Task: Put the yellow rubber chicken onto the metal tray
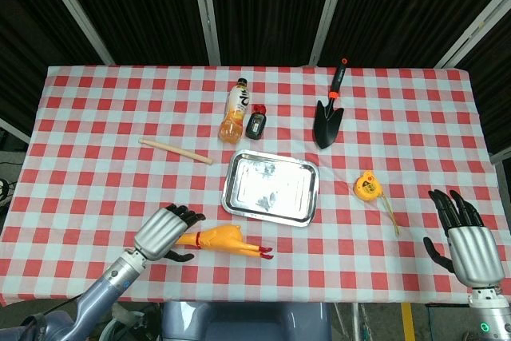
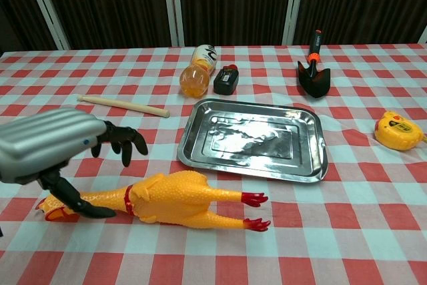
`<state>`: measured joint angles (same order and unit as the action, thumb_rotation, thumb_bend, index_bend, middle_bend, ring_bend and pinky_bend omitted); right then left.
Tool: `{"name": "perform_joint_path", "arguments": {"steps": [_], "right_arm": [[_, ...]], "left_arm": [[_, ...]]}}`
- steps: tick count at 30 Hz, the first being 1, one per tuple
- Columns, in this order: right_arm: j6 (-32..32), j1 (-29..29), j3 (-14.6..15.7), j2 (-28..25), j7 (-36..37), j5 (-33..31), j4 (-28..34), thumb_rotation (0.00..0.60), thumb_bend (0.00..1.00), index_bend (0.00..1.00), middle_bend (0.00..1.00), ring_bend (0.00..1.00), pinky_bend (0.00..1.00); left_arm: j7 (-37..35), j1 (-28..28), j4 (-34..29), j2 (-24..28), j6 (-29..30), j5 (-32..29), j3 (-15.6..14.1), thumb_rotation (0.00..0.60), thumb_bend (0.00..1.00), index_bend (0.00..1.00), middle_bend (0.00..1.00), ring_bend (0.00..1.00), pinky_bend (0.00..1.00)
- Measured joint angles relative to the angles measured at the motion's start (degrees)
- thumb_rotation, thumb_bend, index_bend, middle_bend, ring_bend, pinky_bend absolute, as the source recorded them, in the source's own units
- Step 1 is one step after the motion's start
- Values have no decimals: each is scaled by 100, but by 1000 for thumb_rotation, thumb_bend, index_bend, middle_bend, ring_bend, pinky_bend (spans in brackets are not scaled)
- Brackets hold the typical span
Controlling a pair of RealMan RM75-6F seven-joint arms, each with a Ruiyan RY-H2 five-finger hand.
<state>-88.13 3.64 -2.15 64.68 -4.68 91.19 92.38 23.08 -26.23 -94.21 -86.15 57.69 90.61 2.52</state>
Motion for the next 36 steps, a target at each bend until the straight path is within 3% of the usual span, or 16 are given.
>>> {"name": "perform_joint_path", "arguments": {"steps": [10, 19, 32, 36], "right_arm": [[2, -43, 14, -19, 72, -56, -46, 600, 369, 1, 119, 43, 156], [23, -85, 14, -11, 187, -159, -132, 600, 369, 1, 119, 43, 155], [13, -121, 57, -26, 414, -8, -289, 600, 370, 1, 119, 43, 156], [20, -126, 86, -257, 418, -82, -182, 600, 370, 1, 119, 43, 156]], "left_arm": [[292, -122, 453, -595, -120, -638, 35, 600, 79, 280, 395, 330, 431], [357, -221, 585, -728, -218, -870, -37, 600, 171, 297, 419, 353, 461], [254, -270, 495, -717, -137, -903, -155, 600, 181, 290, 417, 355, 471], [157, -308, 381, -637, -167, -927, -189, 600, 212, 294, 421, 360, 481]]}}
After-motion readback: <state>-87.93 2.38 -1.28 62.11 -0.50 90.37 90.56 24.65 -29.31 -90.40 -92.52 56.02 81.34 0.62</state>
